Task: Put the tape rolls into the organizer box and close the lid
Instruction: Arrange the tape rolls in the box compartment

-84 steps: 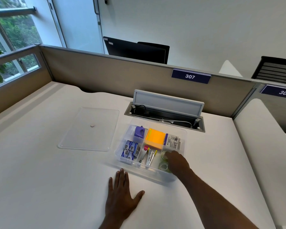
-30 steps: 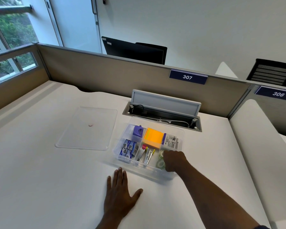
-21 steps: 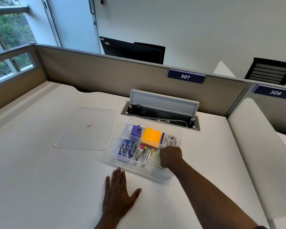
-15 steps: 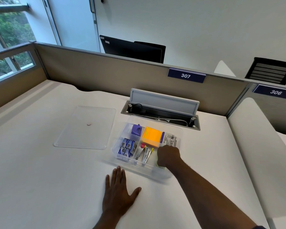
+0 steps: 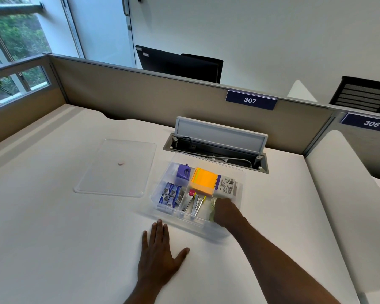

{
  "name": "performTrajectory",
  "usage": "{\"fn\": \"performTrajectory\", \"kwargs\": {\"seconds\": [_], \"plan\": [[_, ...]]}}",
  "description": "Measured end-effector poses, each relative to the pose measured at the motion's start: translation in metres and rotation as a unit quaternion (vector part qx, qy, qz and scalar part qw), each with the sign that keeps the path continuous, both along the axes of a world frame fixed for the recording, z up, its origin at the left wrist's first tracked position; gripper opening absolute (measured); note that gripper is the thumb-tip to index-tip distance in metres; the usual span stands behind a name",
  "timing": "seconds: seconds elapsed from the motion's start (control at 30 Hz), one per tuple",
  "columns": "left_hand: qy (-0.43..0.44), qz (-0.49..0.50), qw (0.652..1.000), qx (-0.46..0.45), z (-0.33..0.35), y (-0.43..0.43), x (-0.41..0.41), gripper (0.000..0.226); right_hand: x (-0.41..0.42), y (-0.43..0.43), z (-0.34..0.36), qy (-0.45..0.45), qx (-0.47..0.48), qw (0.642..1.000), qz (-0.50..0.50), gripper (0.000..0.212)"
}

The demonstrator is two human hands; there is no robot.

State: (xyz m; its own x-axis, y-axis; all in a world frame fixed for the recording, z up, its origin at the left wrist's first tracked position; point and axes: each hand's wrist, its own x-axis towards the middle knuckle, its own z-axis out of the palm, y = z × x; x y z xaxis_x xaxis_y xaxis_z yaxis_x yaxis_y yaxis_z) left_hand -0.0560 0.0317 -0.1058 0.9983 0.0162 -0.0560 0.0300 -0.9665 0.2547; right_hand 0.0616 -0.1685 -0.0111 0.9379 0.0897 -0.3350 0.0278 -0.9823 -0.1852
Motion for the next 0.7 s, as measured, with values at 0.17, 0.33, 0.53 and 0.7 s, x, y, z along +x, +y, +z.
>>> {"fn": "performTrajectory", "kwargs": {"seconds": [0.17, 0.33, 0.53, 0.7], "plan": [[-0.001, 0.001, 1.0, -0.002, 0.0, 0.0, 0.0, 0.108, -0.002, -0.006, -0.006, -0.038, 0.057, 0.996, -0.053, 0.036], [-0.002, 0.002, 1.0, -0.004, 0.0, 0.0, 0.0, 0.107, -0.005, -0.009, -0.007, -0.035, 0.088, 0.991, -0.091, 0.044], [0.003, 0.001, 1.0, -0.002, -0.002, 0.0, 0.001, 0.106, -0.006, -0.012, -0.008, -0.052, 0.111, 0.986, -0.109, 0.035], [0.007, 0.004, 1.0, 0.0, -0.004, 0.0, 0.002, 0.107, -0.007, -0.012, -0.011, -0.07, 0.127, 0.983, -0.109, 0.032]]}}
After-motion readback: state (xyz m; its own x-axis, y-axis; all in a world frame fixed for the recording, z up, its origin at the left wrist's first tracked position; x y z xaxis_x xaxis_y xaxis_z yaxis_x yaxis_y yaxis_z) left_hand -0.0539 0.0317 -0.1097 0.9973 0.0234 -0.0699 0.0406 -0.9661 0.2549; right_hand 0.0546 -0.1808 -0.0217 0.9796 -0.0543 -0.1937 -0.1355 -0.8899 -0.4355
